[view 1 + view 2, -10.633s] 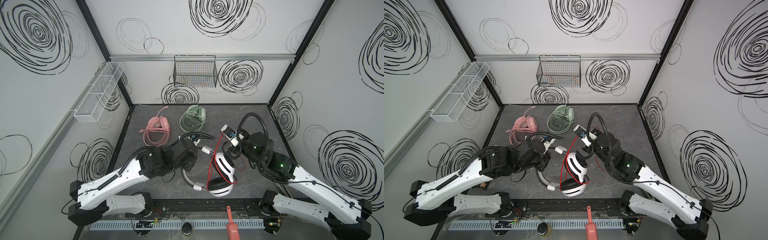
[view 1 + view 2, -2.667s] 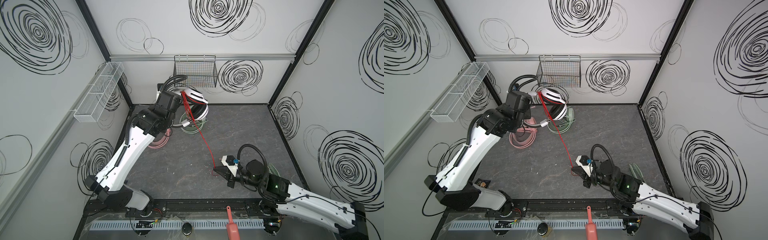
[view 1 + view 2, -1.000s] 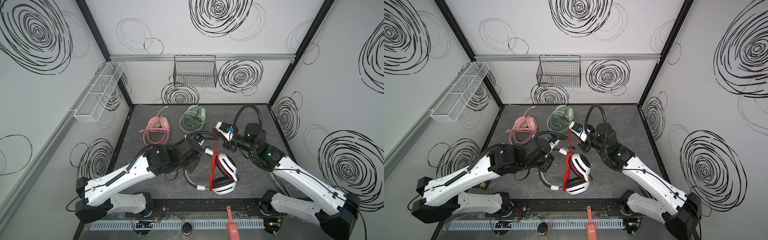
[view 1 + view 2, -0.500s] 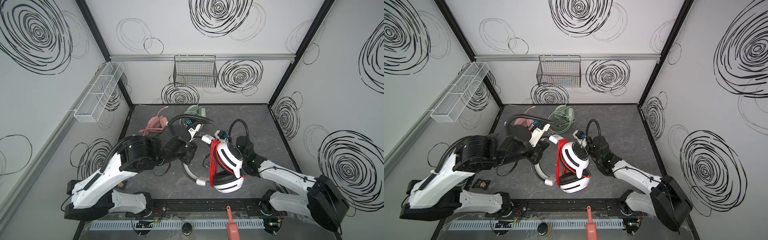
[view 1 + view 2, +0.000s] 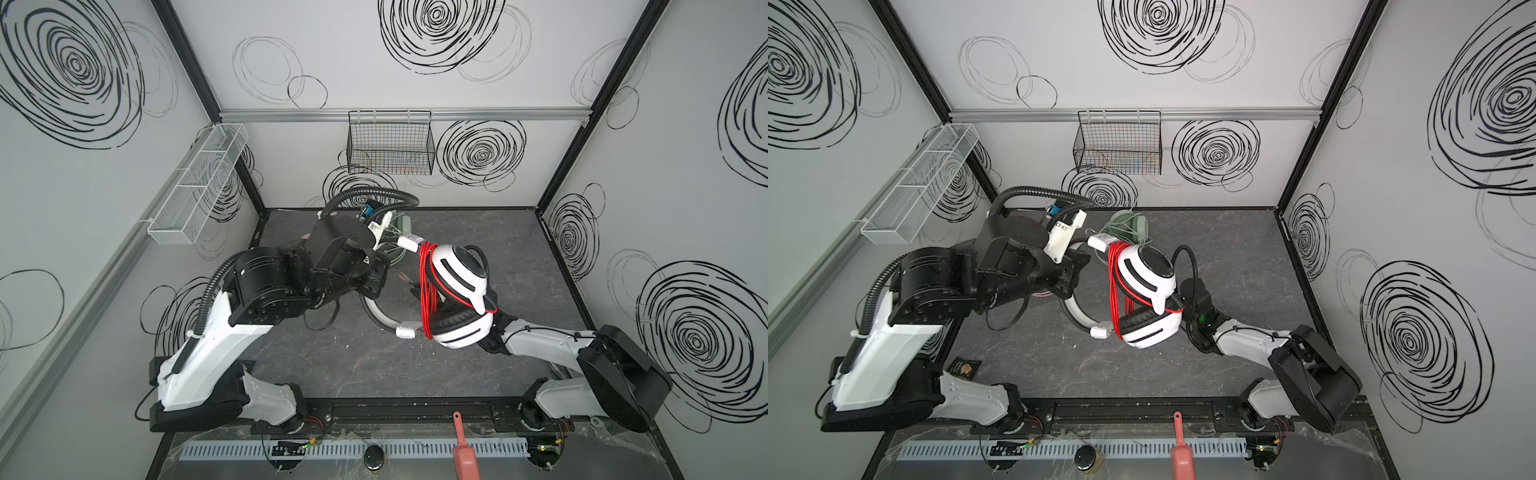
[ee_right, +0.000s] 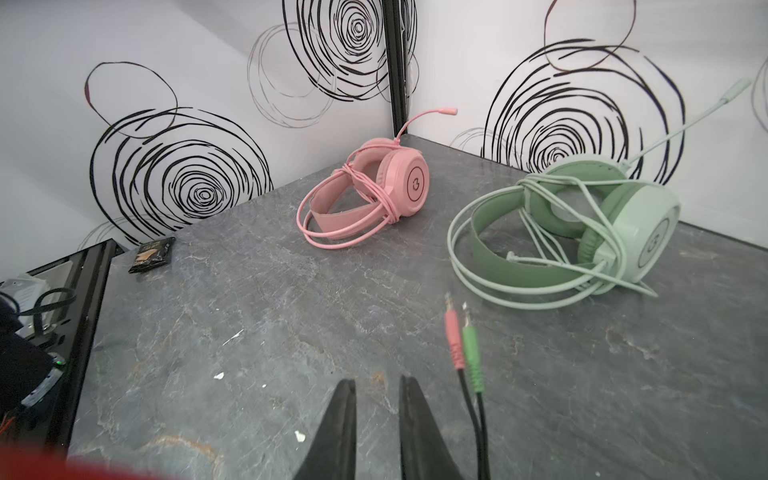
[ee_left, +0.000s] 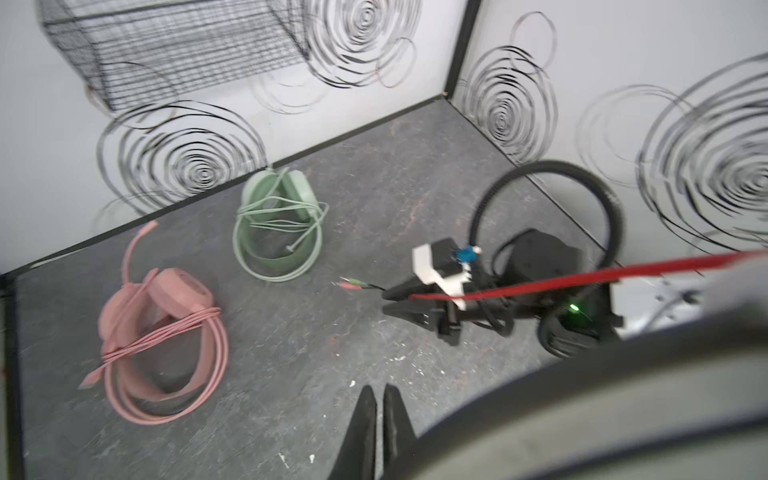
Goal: Wrap the headphones
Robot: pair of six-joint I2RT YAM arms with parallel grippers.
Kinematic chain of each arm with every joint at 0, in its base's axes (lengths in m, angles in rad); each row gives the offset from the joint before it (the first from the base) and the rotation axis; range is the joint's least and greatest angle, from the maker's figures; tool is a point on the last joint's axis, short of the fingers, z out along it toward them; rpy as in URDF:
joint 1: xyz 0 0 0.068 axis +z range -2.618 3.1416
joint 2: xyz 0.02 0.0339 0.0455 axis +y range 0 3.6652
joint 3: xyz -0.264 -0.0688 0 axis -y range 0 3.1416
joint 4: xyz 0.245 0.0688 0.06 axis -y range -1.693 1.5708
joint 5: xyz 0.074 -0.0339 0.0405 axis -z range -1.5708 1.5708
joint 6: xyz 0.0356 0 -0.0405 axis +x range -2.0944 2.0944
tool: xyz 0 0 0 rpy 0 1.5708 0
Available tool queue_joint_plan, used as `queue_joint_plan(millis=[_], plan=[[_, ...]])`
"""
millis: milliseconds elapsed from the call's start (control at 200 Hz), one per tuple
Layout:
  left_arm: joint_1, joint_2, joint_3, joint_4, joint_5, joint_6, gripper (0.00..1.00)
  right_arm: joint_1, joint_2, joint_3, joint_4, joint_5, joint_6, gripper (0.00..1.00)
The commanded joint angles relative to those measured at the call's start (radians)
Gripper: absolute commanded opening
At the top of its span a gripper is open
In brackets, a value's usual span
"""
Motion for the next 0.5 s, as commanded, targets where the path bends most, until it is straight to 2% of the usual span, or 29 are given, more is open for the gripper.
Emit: queue_joint_plan(millis=[0, 80, 180, 330, 435, 495], plan=[[0.158, -0.042, -0.079, 0.179, -0.089, -0.044, 0.0, 0.062, -0.118, -0.031, -0.155, 0.052, 0.001, 0.0], [0.289, -0.04, -0.159, 0.235, -0.102, -0.044, 0.0, 0.15, -0.224, -0.041, -0.297, 0.143, -0.021, 0.0], [0.35, 0.003, -0.216, 0.254, -0.22, -0.045, 0.0, 0.281, -0.371, -0.045, -0.442, 0.277, -0.039, 0.0], [0.35, 0.047, -0.302, 0.278, -0.294, -0.049, 0.0, 0.458, -0.498, 0.061, -0.683, 0.512, -0.032, 0.0], [0.33, 0.044, -0.376, 0.314, -0.334, -0.075, 0.0, 0.507, -0.458, 0.215, -0.889, 0.582, -0.035, 0.0], [0.313, 0.046, -0.41, 0.313, -0.39, -0.071, 0.0, 0.552, -0.411, 0.312, -1.007, 0.665, -0.046, 0.0]])
